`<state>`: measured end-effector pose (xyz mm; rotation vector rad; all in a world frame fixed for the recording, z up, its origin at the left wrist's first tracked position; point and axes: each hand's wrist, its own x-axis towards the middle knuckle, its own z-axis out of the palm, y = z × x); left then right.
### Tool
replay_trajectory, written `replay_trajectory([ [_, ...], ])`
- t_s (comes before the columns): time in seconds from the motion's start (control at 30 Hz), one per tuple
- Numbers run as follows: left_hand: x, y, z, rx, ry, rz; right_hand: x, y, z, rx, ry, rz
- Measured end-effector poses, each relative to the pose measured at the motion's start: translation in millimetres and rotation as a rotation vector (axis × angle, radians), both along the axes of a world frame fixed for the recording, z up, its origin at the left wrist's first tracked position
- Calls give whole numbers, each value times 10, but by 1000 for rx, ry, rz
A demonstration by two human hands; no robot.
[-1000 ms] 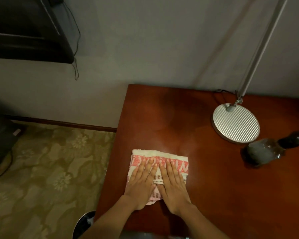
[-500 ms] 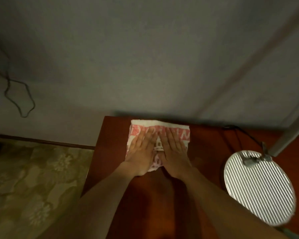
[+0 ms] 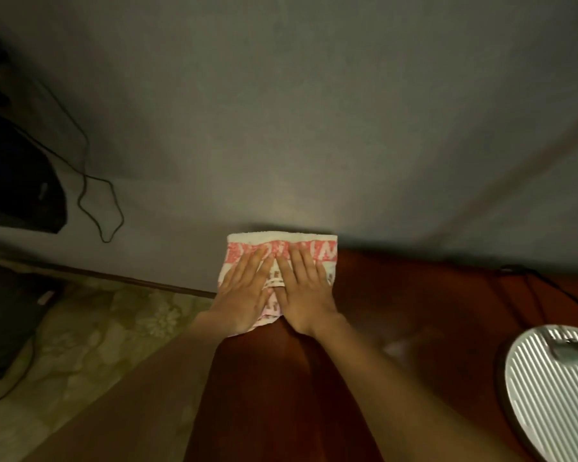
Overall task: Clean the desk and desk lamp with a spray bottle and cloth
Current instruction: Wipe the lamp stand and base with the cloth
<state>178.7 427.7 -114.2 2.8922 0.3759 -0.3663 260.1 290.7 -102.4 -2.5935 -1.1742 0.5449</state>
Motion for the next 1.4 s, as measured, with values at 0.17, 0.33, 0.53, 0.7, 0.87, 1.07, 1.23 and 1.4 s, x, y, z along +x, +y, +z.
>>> replay_trajectory([
  [0.17,-618,-103,-60,-18,-32,30,-572,-87,19,2,-1,38],
  [0.33,-1579,-521,-67,-75,-41,46,-1563,-513,25,29,40,44],
  [0.53,-2902,-1105,-50,-87,-12,15,-2884,-1104,2,40,86,21],
  [0.7,-3911,-1502,-90,-42,-22,43,-3862,-1508,-150,29,-96,-1],
  [0.87,-4365,-1752,-134,24,-54,85,-4269,-1761,-103,-2,-199,-2],
  [1.07,-4325,-2253,-130,29,-93,-11,-4388,-2311,-25,-43,-181,-94],
  [1.23,-4006,-2874,-74,7,-61,-74,-4261,-2991,-58,-147,-185,-187],
  [1.4,-3705,-3379,-36,11,-27,-168,-4073,-3516,-42,-179,-166,-280],
])
